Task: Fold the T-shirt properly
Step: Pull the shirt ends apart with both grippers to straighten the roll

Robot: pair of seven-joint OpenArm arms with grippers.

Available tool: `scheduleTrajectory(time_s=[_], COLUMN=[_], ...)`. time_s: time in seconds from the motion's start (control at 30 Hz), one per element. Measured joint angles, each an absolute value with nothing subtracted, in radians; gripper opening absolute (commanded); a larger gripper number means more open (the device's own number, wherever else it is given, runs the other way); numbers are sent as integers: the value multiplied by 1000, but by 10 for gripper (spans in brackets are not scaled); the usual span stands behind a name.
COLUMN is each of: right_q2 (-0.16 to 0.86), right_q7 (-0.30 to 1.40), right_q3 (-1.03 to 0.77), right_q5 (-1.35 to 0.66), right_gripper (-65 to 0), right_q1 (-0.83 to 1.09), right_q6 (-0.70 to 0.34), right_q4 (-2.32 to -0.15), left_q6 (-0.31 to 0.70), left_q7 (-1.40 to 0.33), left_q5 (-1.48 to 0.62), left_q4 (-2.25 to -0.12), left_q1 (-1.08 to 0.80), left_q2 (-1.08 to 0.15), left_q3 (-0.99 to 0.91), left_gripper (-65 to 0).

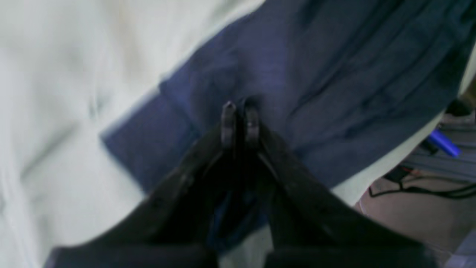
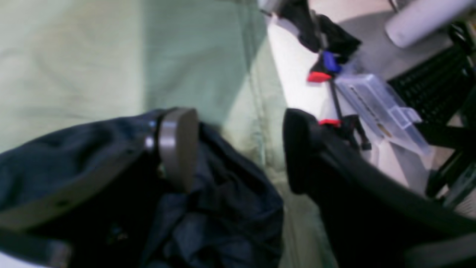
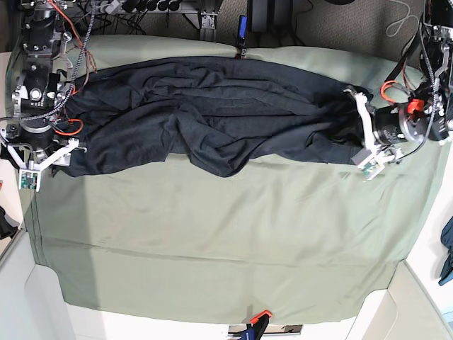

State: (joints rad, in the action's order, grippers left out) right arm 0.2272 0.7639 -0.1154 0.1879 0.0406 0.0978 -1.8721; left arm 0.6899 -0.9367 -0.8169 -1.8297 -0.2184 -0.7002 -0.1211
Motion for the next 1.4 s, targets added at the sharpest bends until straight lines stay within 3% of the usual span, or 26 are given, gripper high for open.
scheduleTrajectory(time_s=[0.1,0.13,0.17,0.3,0.37,0.57,0.83,1.1,1.4], right_q2=[226,226,227,224,224,224,227,227,227], right_q7=[726,705,690,675,669,675,658,658,658], right_q3=[-123,-124,-125,-126,-125,-133,-145,-147,-147], right_q5=[171,162,143,34,36,39,-4,-34,-61], right_gripper=[-634,-650,-650,-650,-650,-650,-650,-650,-650], right_q1=[35,33,30,2,-8,0,28,28,28], right_q6=[97,94,67,-41,-49,-60,-75,-110,-113], right_q4=[-1806,-1789,-1772,-1723,-1691,-1576,-1564,-1564,-1564], left_q6=[690,689,689,690,690,663,658,686,686], left_q7=[-934,-921,-911,-908,-908,-910,-884,-966,-1021], left_q5=[-818,-807,-797,-747,-749,-765,-923,-1092,-1208], left_q4=[-1830,-1828,-1824,-1768,-1719,-1641,-1622,-1341,-1314], left_q1=[-251,-256,-260,-260,-261,-263,-253,-190,-191], left_q2=[-668,-659,-651,-634,-632,-631,-597,-574,-509], left_q3=[-214,-228,-234,-235,-235,-242,-446,-441,-424], left_gripper=[-650,-650,-623,-371,-312,-310,-310,-284,-226])
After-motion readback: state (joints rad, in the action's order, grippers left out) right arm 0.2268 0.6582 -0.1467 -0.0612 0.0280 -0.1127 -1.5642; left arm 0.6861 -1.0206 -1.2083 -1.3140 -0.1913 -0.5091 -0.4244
